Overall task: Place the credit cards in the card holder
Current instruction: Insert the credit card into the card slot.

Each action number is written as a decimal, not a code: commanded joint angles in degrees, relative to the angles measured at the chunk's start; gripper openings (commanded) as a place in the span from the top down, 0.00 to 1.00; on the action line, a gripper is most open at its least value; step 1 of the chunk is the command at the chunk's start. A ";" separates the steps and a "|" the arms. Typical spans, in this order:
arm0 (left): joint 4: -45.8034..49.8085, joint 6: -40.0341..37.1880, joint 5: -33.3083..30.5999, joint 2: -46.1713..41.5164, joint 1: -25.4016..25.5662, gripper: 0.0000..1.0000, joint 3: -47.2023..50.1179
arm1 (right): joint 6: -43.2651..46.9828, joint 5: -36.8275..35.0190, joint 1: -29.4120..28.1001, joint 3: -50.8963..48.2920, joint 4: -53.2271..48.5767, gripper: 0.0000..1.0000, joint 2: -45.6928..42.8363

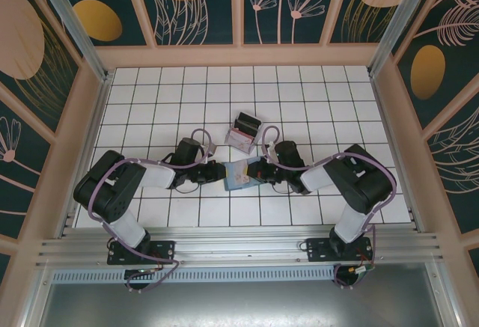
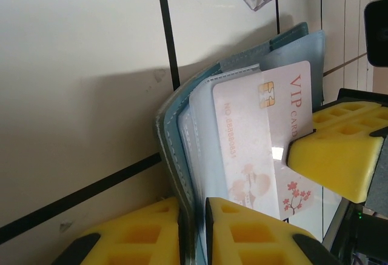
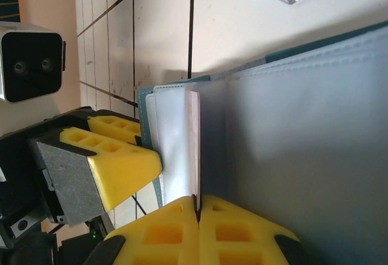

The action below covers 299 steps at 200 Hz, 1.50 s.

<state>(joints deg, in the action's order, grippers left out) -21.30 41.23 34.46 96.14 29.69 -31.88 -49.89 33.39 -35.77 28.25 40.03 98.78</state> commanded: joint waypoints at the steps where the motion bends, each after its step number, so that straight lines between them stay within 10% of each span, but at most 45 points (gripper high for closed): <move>1: 0.16 0.52 0.52 -0.44 0.38 0.80 1.21 | 0.80 -0.60 -1.11 1.77 -1.26 0.99 1.35; 72: 0.65 0.20 0.34 -0.08 0.45 0.80 0.95 | 5.94 -0.98 -2.38 3.48 -9.80 0.93 0.38; 119: 1.48 -0.18 -0.50 -0.34 0.45 0.81 0.74 | 12.26 -6.38 -2.03 6.34 -23.43 0.63 -5.59; 160: 1.52 -0.12 -0.64 -0.60 0.41 0.81 0.85 | 16.25 -10.79 -1.32 9.12 -32.86 0.58 -9.92; 230: 2.20 -0.36 -1.07 -0.78 0.45 0.69 0.51 | 17.53 -10.27 -1.07 13.31 -32.74 0.67 -6.50; 251: 1.73 -0.46 -0.69 -0.78 0.43 0.89 0.91 | 18.80 -10.12 -1.14 15.06 -33.61 0.71 -3.87; 299: 1.02 -0.23 -0.86 -0.69 0.38 0.91 1.38 | 20.44 -10.01 -1.56 17.07 -34.91 0.80 0.11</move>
<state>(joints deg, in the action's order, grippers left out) -20.80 41.41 33.95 95.46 30.02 -31.68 -31.35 22.98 -36.86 43.16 7.31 97.08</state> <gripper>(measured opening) 0.092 0.204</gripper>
